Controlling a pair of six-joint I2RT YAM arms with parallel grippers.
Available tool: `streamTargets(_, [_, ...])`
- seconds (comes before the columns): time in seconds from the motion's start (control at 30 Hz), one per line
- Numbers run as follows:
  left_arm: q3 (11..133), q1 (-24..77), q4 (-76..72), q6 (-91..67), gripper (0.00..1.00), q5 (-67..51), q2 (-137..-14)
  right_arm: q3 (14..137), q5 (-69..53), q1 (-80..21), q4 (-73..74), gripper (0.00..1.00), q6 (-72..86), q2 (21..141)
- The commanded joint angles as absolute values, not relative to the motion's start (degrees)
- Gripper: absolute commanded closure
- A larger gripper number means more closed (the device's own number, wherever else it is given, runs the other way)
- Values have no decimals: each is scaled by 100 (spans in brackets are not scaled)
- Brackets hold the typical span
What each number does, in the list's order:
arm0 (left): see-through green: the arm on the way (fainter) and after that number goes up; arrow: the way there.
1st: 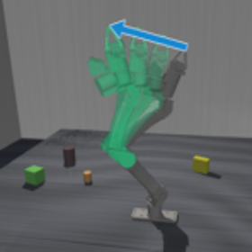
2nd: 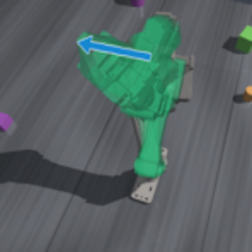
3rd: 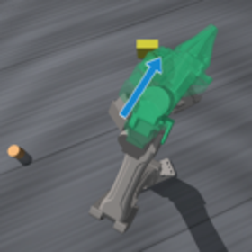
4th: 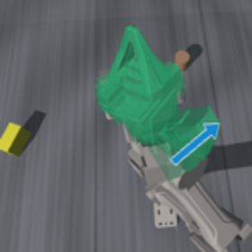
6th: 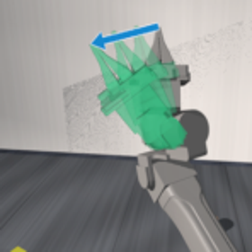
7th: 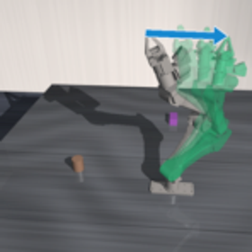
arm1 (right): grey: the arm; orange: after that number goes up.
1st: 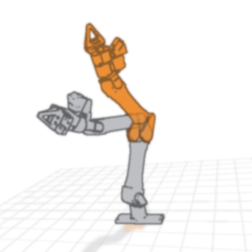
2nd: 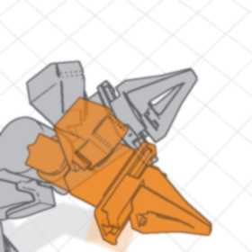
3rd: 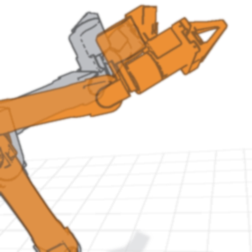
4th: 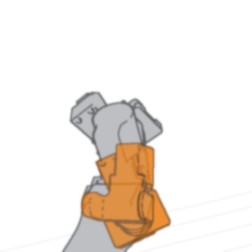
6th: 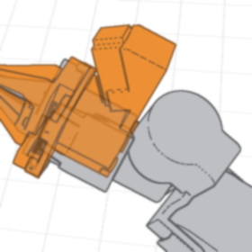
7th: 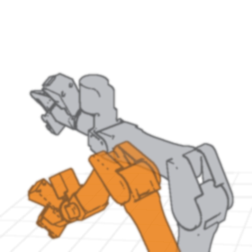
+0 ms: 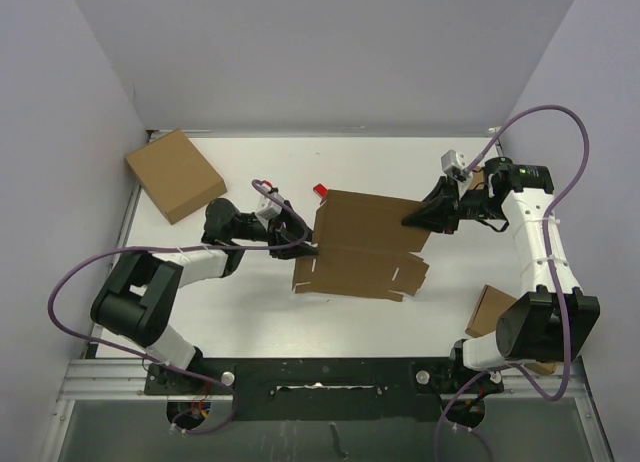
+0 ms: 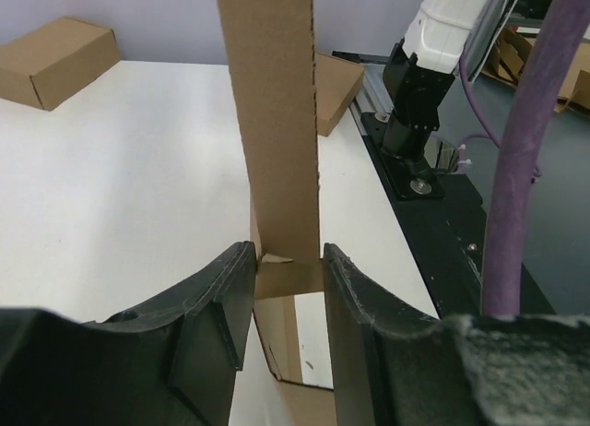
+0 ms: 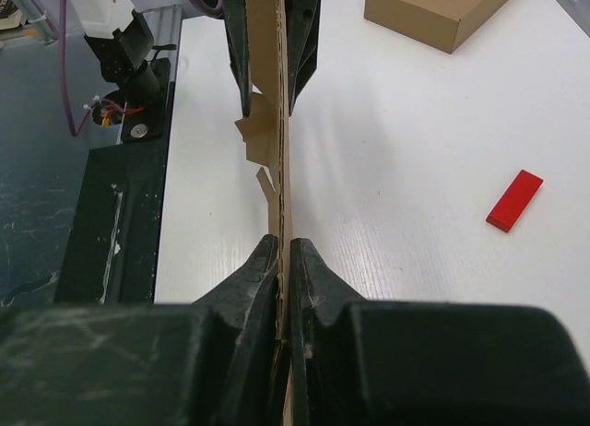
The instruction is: Fold the paper box
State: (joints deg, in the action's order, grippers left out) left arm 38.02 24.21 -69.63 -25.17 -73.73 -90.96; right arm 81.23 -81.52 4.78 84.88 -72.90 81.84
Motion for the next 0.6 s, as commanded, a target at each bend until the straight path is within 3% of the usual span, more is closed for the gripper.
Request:
streamTargets(0.0, [4118,2563,-7202,-2368,66,-7193,-9158,8319,-8459,448,8597,100,-7427,7937])
streamTargets(0.33, [4009,2647,-7750,-2583,70,-7001,-9487,8288,-8568,463,8593,100,-7422,7928])
streamTargets(0.57, [3678,1891,-8533,-3310,51,-6999,-9025,8263,-8578,535,8583,100,-7431,7922])
